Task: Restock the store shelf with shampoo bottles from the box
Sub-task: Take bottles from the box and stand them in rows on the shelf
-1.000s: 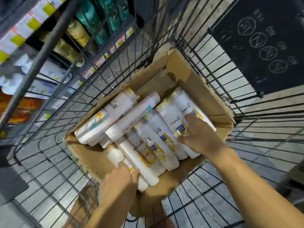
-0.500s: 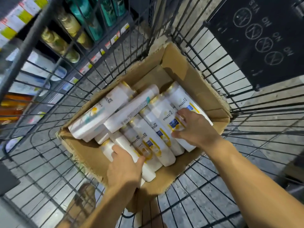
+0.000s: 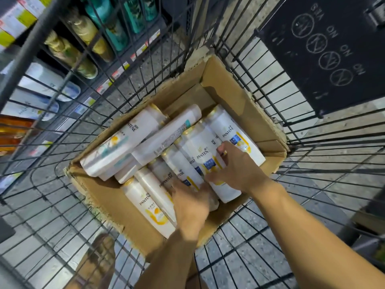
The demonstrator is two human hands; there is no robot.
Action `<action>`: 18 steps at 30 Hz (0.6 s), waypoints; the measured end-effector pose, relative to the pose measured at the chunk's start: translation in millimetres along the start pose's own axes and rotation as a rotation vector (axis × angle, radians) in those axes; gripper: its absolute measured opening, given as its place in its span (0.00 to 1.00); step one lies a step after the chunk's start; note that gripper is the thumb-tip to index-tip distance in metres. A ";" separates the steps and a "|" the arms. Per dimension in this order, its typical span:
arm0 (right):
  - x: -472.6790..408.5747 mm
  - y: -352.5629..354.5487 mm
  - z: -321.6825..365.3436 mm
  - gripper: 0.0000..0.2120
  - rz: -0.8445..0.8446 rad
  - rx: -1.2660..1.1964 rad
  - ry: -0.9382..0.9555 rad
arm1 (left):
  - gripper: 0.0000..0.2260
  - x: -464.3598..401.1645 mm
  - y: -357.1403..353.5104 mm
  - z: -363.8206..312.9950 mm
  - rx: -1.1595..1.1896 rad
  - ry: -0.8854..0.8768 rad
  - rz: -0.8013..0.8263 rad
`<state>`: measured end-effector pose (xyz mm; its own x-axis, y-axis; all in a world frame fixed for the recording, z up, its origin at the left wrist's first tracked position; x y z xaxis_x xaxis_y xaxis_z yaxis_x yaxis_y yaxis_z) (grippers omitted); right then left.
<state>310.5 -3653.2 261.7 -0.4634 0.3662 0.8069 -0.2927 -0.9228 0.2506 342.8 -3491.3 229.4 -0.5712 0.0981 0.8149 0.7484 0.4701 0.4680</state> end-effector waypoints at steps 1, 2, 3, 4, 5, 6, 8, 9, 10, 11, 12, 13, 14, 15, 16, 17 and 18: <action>0.1 -0.5 -0.8 0.25 -0.002 -0.011 0.015 | 0.20 1.5 -3.9 -1.2 0.065 -0.022 -0.013; 0.7 0.3 -0.7 0.25 -0.005 -0.010 0.029 | 0.20 3.5 -5.9 -3.6 0.109 -0.036 -0.018; 0.7 1.5 -0.8 0.25 -0.005 -0.009 0.040 | 0.20 3.3 -6.5 -4.1 0.126 -0.046 -0.015; 0.8 3.0 -0.7 0.24 -0.001 -0.013 0.045 | 0.20 1.5 -5.8 -3.4 0.125 -0.075 -0.016; 0.7 4.4 -1.2 0.24 0.007 -0.021 0.042 | 0.20 -0.8 -4.0 -1.9 0.114 -0.107 -0.014; 0.4 5.2 -1.5 0.23 0.017 -0.029 0.035 | 0.22 -1.9 -1.5 -0.6 0.113 -0.132 -0.008; -1.5 5.6 -2.4 0.21 0.033 -0.028 0.028 | 0.29 -3.0 1.8 5.7 0.142 -0.132 0.007; -2.3 4.7 -2.7 0.21 0.037 -0.016 0.030 | 0.30 -0.8 3.1 7.0 0.167 -0.118 0.024; -2.2 3.4 -2.3 0.20 0.034 -0.001 0.031 | 0.29 0.3 2.5 10.1 0.188 -0.100 0.043; -2.2 2.8 -3.3 0.20 0.032 0.002 0.032 | 0.27 1.9 1.5 11.9 0.210 -0.083 0.066; -1.2 2.3 -3.3 0.20 0.030 -0.005 0.036 | 0.24 3.9 0.5 13.3 0.238 -0.070 0.095; 0.2 1.7 -3.2 0.19 0.031 -0.017 0.040 | 0.22 4.2 0.6 15.5 0.249 -0.059 0.125; 2.6 1.5 -2.3 0.19 0.033 -0.026 0.041 | 0.20 5.1 2.2 15.7 0.243 -0.062 0.150; 4.7 1.6 -2.1 0.19 0.034 -0.029 0.046 | 0.19 6.4 6.0 15.0 0.231 -0.069 0.172; 7.6 1.7 -0.2 0.19 0.038 -0.027 0.059 | 0.18 8.5 10.9 13.2 0.221 -0.082 0.194; 11.8 2.1 2.5 0.19 0.044 -0.029 0.074 | 0.18 11.6 16.9 10.9 0.214 -0.096 0.207; 17.4 2.7 7.5 0.19 0.050 -0.038 0.090 | 0.19 16.0 24.7 7.3 0.210 -0.112 0.208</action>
<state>308.0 -3650.2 280.4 -0.5514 0.3306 0.7659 -0.2980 -0.9356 0.1893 349.7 -3471.6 251.5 -0.4558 0.3018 0.8374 0.7735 0.5997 0.2049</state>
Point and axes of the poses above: each hand's wrist, its own x-axis away from the middle knuckle, its own y-axis out of the back of the hand, z = x × y, the point moved 7 cm from there along -x, towards the middle knuckle, and after that the axes turned 15 degrees about -x, right-handed, at the moved point
